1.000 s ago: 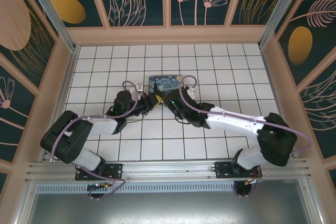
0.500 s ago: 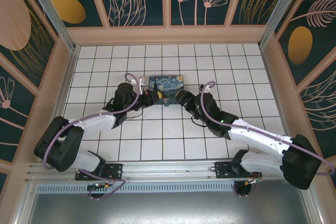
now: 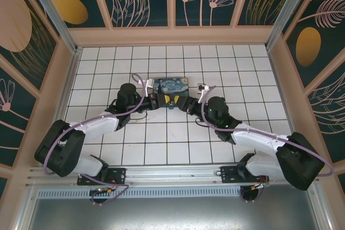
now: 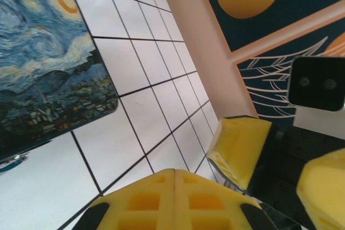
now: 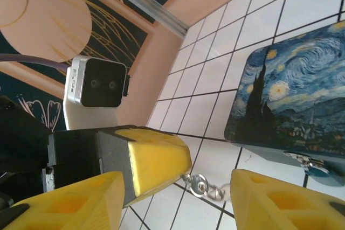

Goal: Unlock the padlock with the key

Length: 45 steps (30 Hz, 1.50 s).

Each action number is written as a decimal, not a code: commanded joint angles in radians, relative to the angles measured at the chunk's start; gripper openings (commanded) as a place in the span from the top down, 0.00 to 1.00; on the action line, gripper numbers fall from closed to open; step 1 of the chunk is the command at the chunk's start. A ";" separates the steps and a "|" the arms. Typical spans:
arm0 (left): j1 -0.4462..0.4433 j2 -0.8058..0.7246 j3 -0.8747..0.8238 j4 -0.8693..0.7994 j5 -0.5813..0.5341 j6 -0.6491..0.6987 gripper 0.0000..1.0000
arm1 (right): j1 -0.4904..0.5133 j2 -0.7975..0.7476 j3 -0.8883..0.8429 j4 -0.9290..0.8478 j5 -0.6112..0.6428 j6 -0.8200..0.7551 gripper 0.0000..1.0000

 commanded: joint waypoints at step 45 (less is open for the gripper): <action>-0.001 0.059 0.019 0.221 0.129 -0.157 1.00 | -0.021 0.249 -0.071 0.424 -0.168 0.071 0.65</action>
